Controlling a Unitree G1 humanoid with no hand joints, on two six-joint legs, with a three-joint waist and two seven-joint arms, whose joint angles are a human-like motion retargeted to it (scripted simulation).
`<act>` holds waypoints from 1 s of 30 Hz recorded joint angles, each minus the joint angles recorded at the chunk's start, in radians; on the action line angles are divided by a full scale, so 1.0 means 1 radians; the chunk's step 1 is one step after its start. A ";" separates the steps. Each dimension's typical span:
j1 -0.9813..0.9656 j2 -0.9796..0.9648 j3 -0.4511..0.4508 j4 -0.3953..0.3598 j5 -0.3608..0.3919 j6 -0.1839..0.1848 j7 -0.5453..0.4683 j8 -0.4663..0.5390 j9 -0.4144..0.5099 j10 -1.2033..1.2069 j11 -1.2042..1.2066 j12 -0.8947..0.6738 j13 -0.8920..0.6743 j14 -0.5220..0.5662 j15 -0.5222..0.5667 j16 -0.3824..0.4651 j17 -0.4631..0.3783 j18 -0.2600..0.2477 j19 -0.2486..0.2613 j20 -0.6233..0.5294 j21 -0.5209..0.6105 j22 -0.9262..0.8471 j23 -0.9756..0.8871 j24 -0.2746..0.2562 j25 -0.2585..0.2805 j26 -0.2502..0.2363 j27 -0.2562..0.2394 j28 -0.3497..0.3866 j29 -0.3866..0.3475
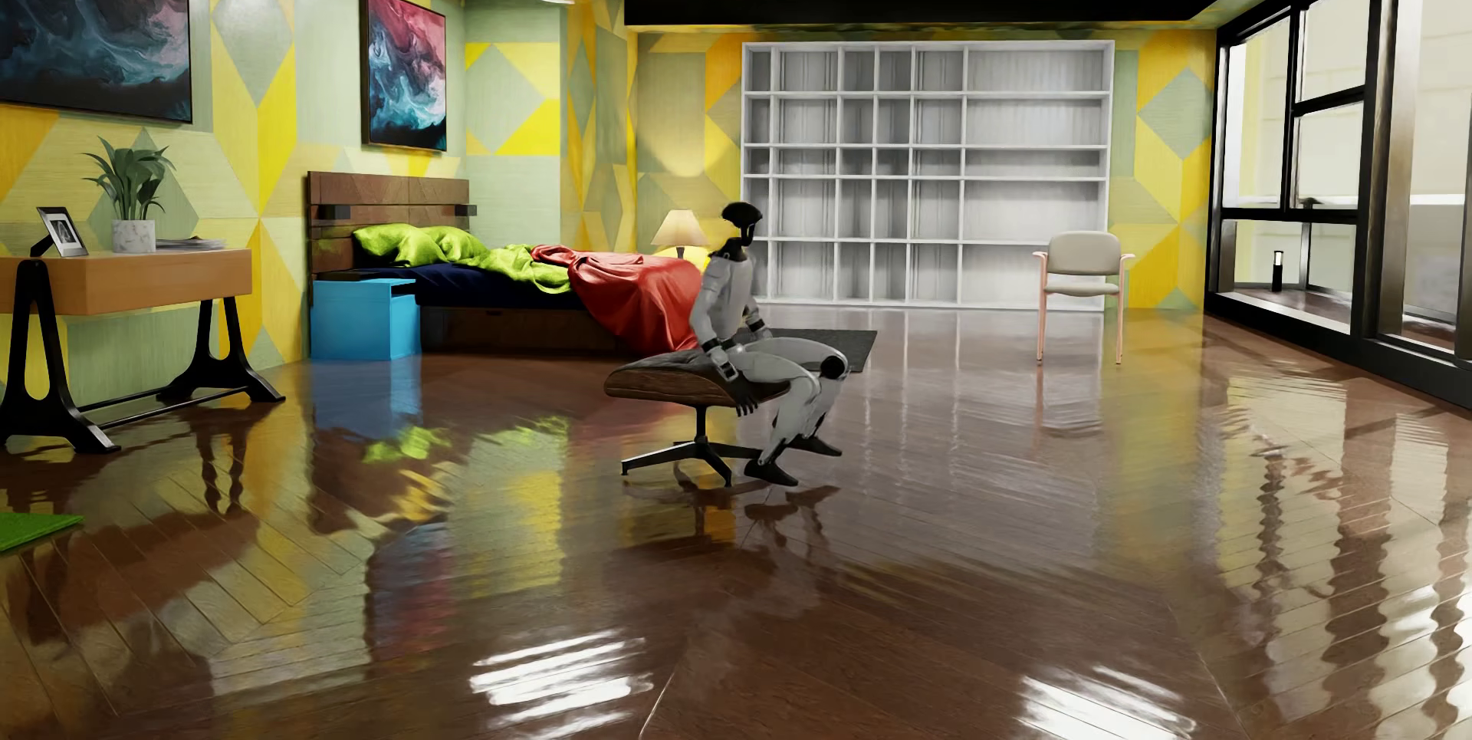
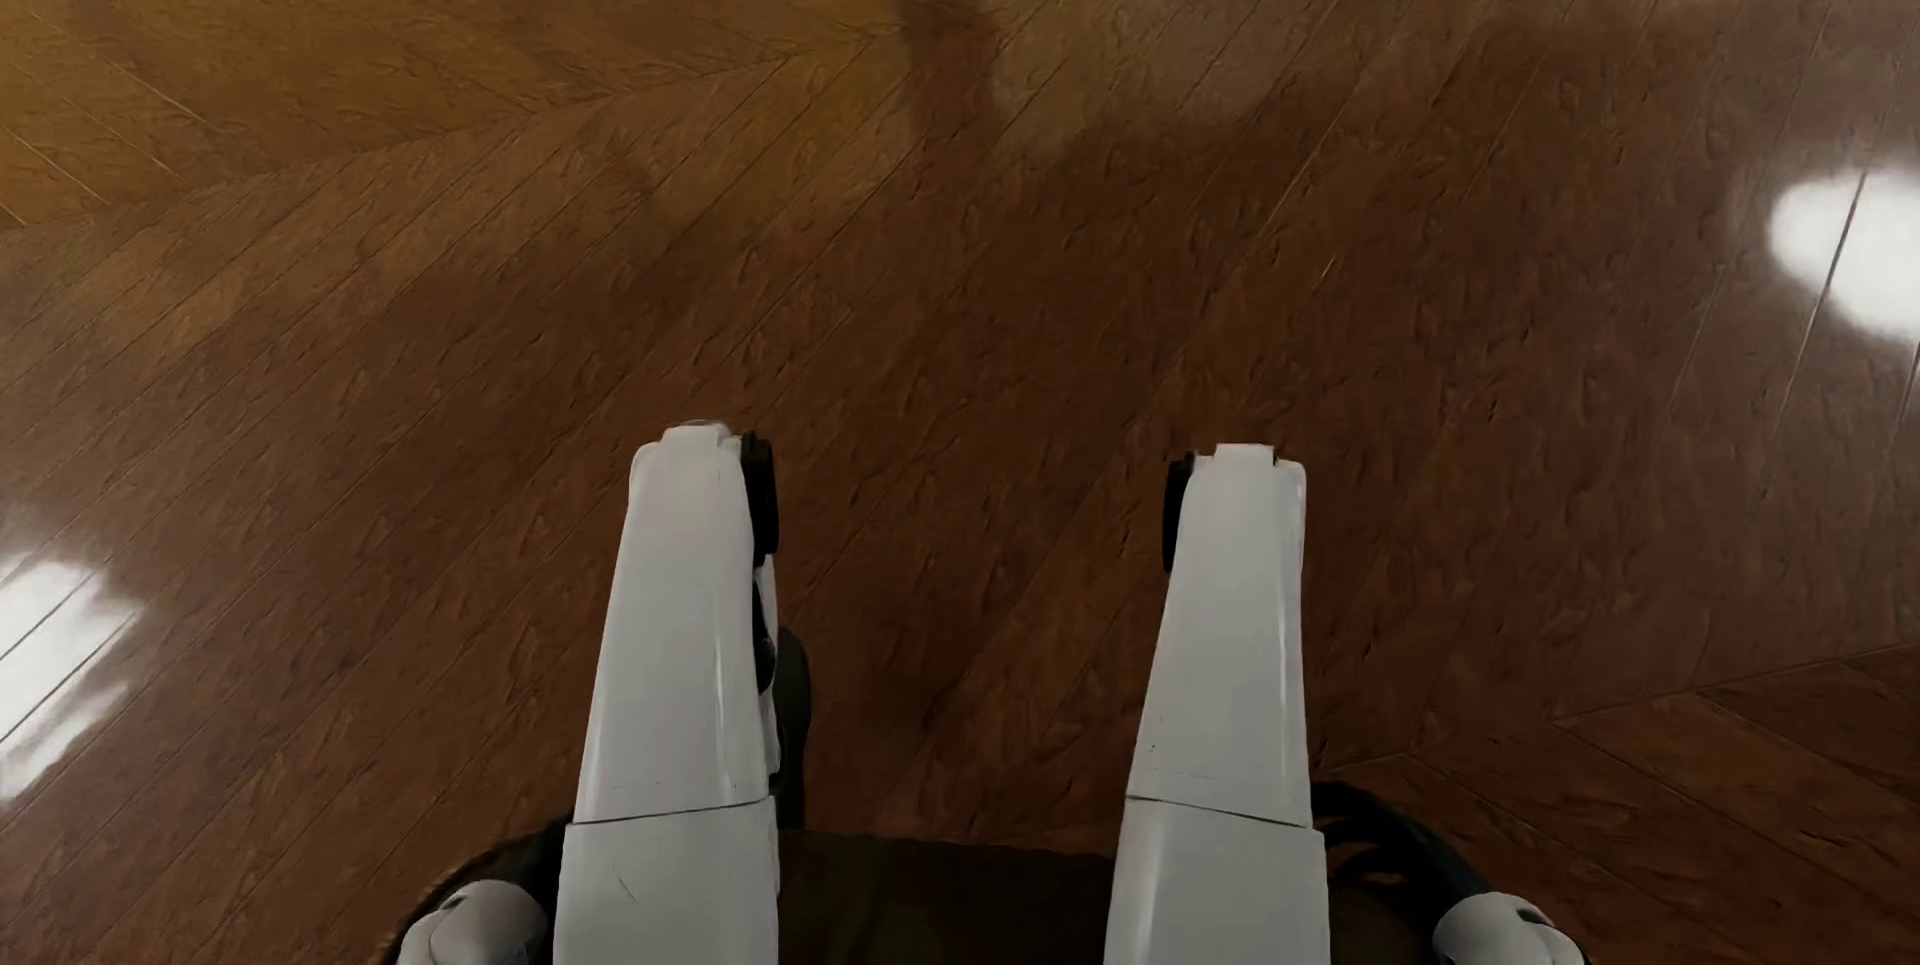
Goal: Get off of the chair
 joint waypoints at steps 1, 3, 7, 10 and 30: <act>-0.034 -0.035 -0.001 0.007 0.007 -0.002 -0.005 0.006 0.001 0.008 0.006 0.027 0.044 -0.005 -0.001 0.022 -0.030 -0.008 0.000 0.035 -0.032 -0.099 -0.137 -0.036 0.002 -0.005 -0.008 0.038 -0.025; -0.100 -0.106 -0.004 0.027 0.023 -0.011 -0.018 0.018 0.010 0.025 0.019 0.080 0.107 -0.015 0.010 0.070 -0.090 -0.029 0.002 0.106 -0.069 -0.347 -0.409 -0.126 0.024 -0.029 -0.023 0.185 -0.155; -0.230 -0.244 -0.003 0.050 0.034 -0.038 -0.040 0.038 0.060 0.047 0.042 0.048 0.044 -0.035 0.014 0.227 -0.262 -0.071 0.016 0.159 -0.023 -0.888 -0.807 -0.142 -0.068 -0.171 -0.097 0.518 -0.577; -0.323 -0.339 -0.009 0.058 0.038 -0.062 -0.056 0.042 0.126 0.046 0.043 -0.130 -0.313 -0.049 0.001 0.463 -0.446 -0.096 0.031 0.076 0.244 -1.134 -0.935 -0.076 -0.140 -0.214 -0.167 0.382 -0.547; 0.331 0.273 0.002 -0.058 0.042 -0.063 0.099 -0.160 0.043 -1.051 -0.998 -0.764 -0.878 0.103 0.164 0.041 0.134 0.040 -0.044 -0.559 0.781 -0.054 0.137 0.239 -0.380 -0.214 -0.301 -0.028 -0.103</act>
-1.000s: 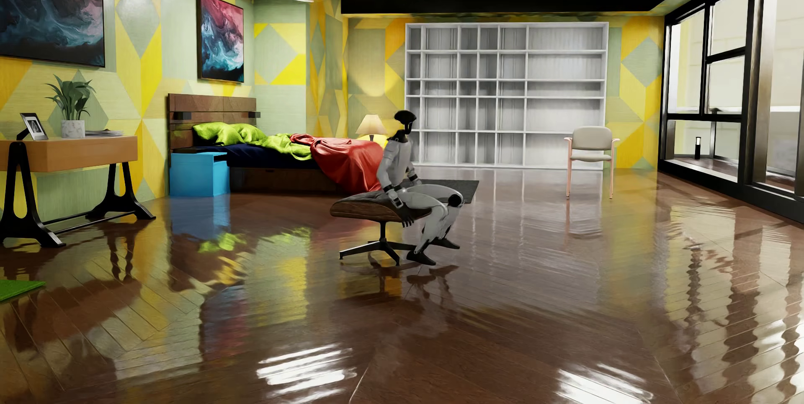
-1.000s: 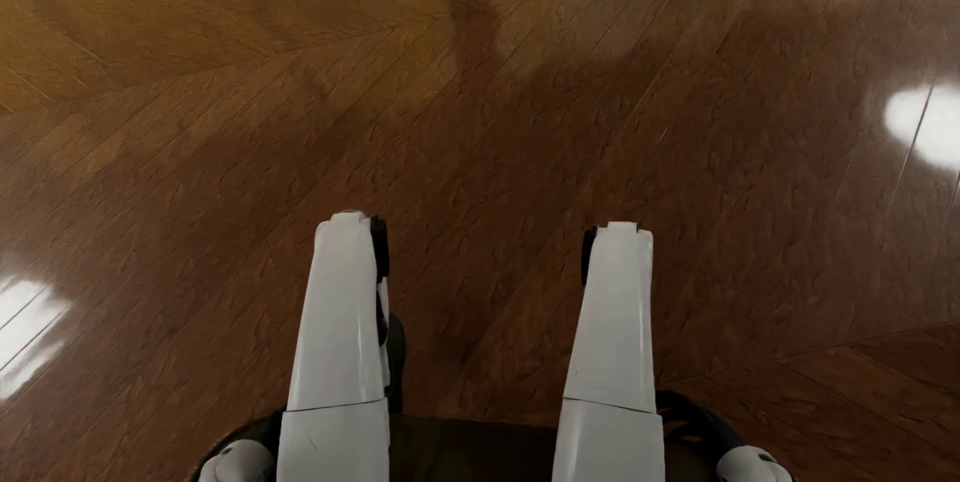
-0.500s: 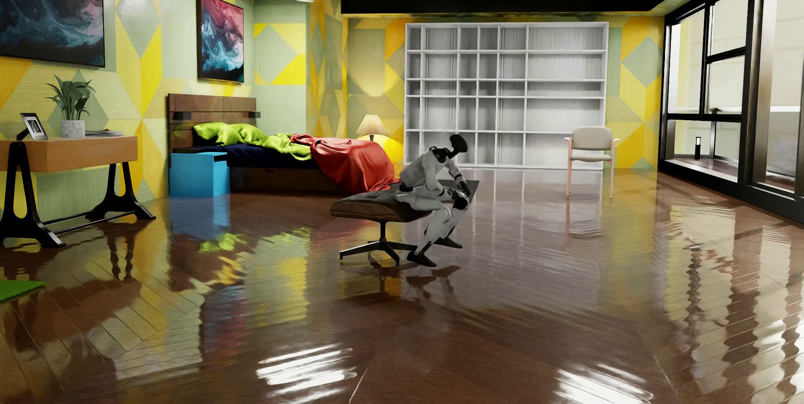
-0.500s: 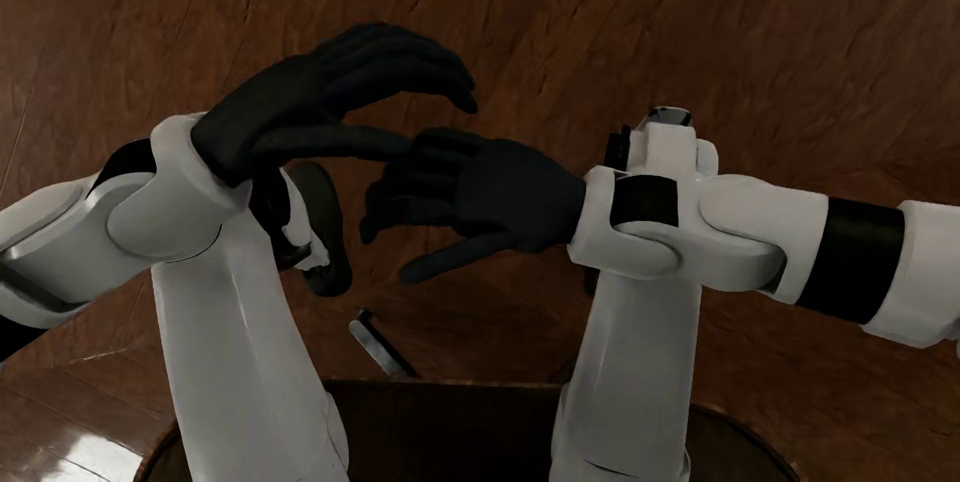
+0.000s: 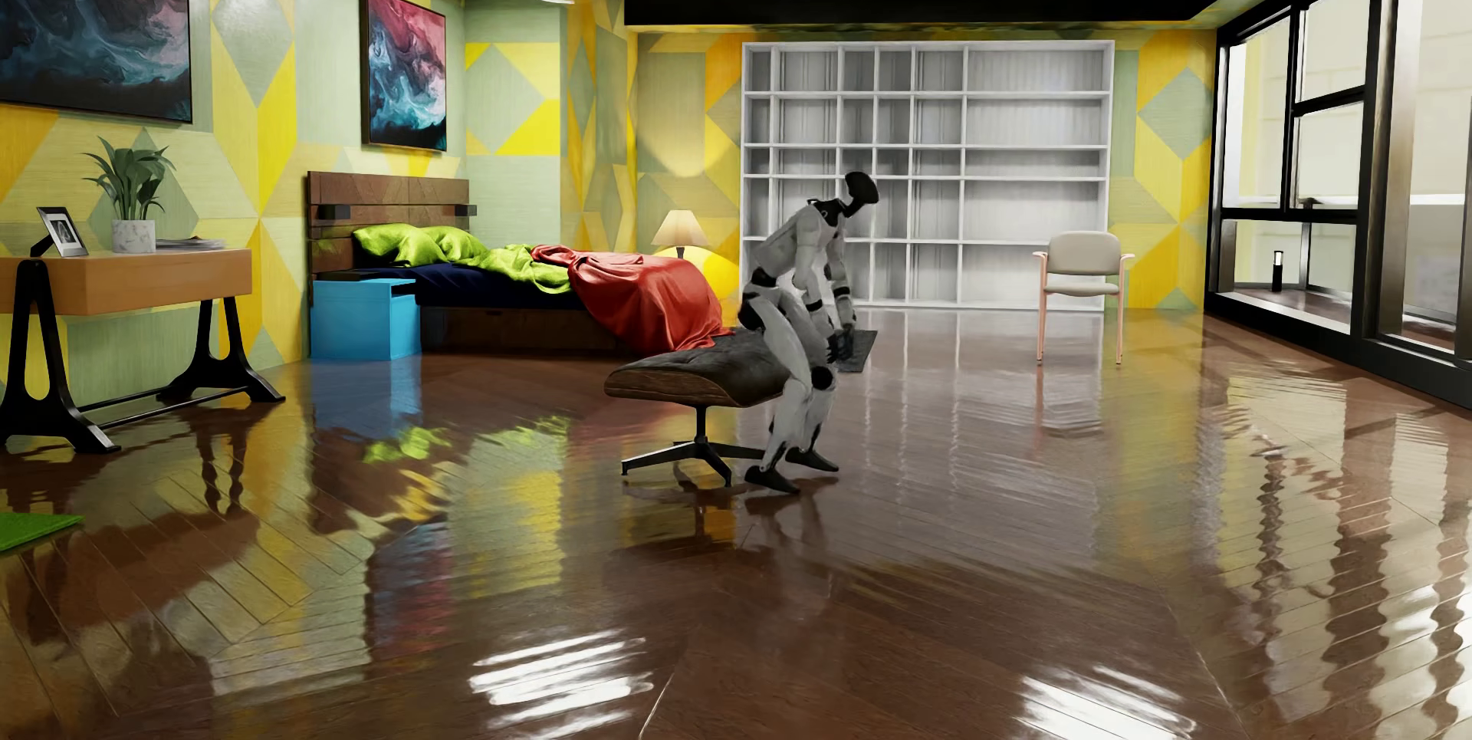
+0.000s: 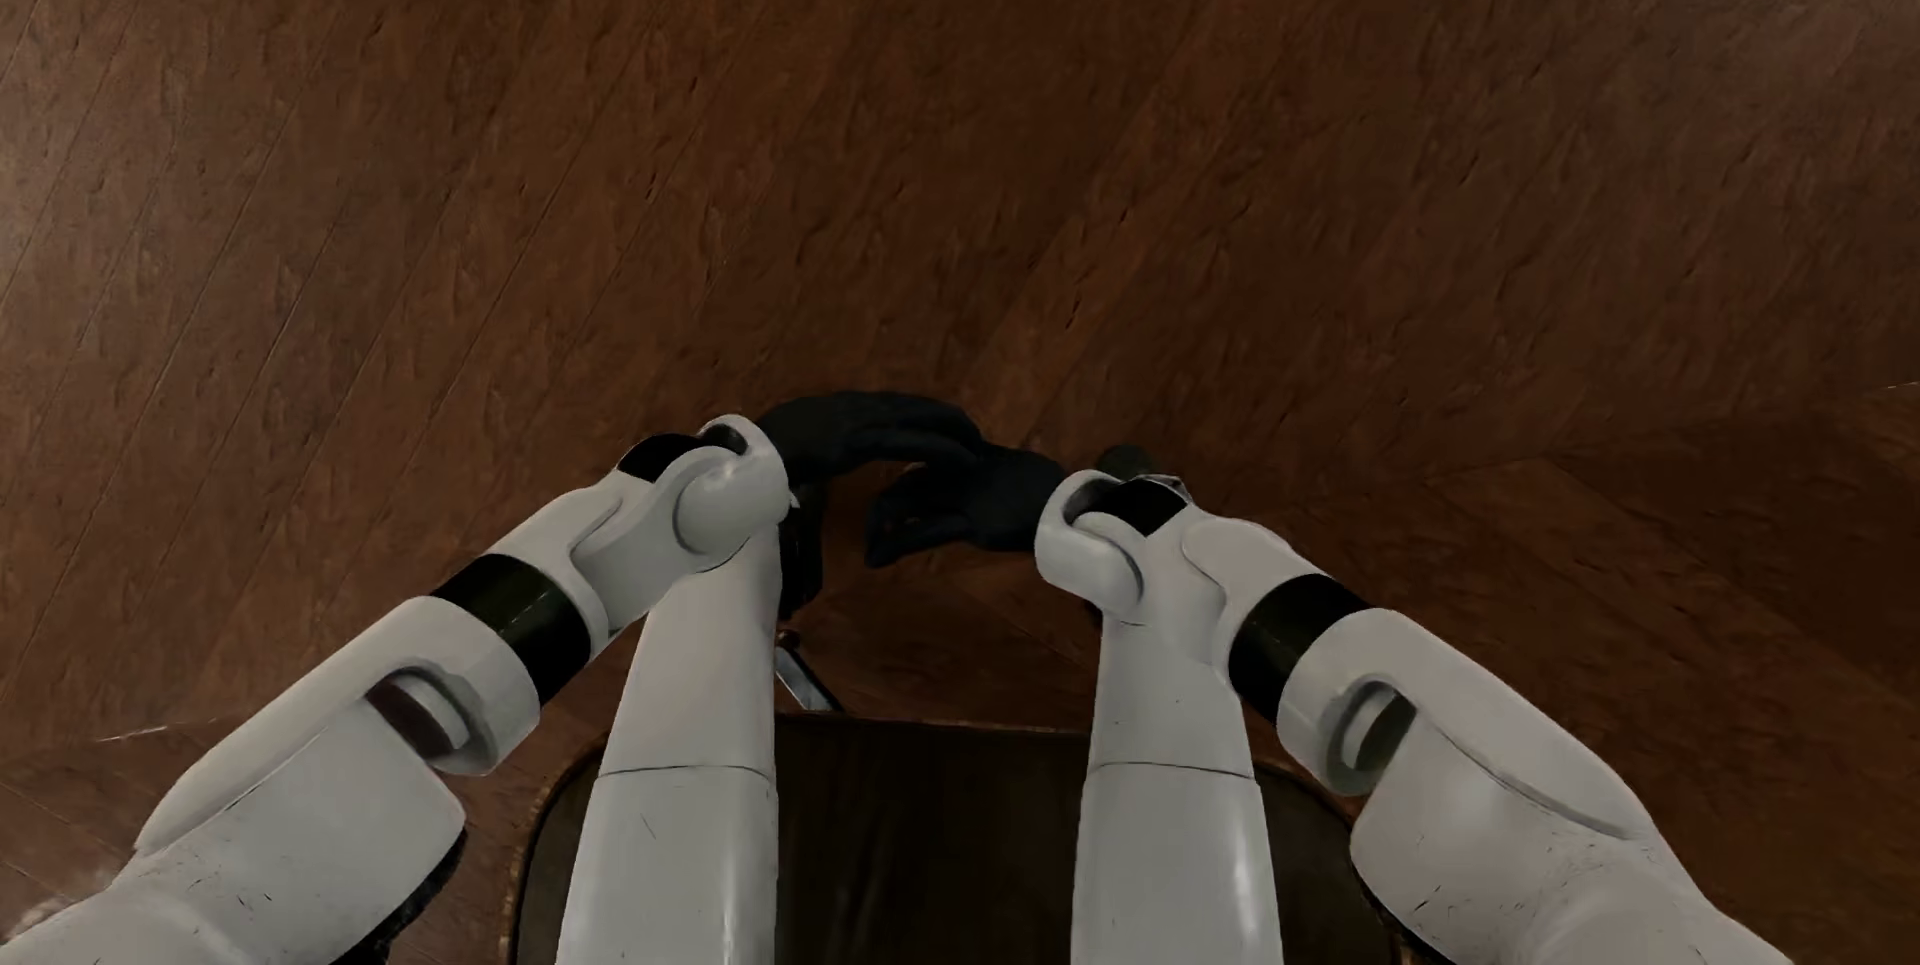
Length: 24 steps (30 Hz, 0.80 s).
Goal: Get off of the chair
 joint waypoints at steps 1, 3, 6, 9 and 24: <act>0.092 0.090 0.000 -0.004 -0.001 0.006 0.016 -0.019 -0.044 -0.101 -0.093 0.034 0.048 0.031 0.025 -0.066 0.046 0.000 -0.004 0.012 -0.031 0.101 0.062 0.035 -0.012 0.027 0.020 -0.054 0.086; 0.298 0.282 -0.008 -0.028 -0.001 0.017 0.039 -0.062 -0.138 -0.315 -0.275 0.136 0.178 0.090 0.062 -0.142 0.101 0.014 -0.021 0.045 -0.133 0.193 0.155 0.033 0.093 0.099 0.140 -0.122 0.140; 0.583 0.544 -0.012 -0.054 0.045 0.029 0.062 -0.115 -0.299 -0.599 -0.525 0.344 0.382 0.156 0.110 -0.138 0.076 0.048 -0.066 0.162 -0.269 0.208 0.114 -0.077 0.211 0.161 0.181 -0.119 0.161; 0.792 0.733 -0.015 -0.062 0.070 0.031 0.089 -0.151 -0.460 -0.801 -0.697 0.537 0.558 0.188 0.126 -0.095 0.004 0.056 -0.084 0.288 -0.387 0.199 0.007 -0.182 0.248 0.177 0.168 -0.068 0.168; 1.077 1.022 -0.041 -0.064 0.057 0.056 0.151 -0.236 -0.643 -0.906 -0.827 0.784 0.850 0.119 0.075 -0.117 -0.030 0.015 -0.063 0.472 -0.646 0.412 0.324 -0.187 0.256 0.180 0.214 -0.052 0.137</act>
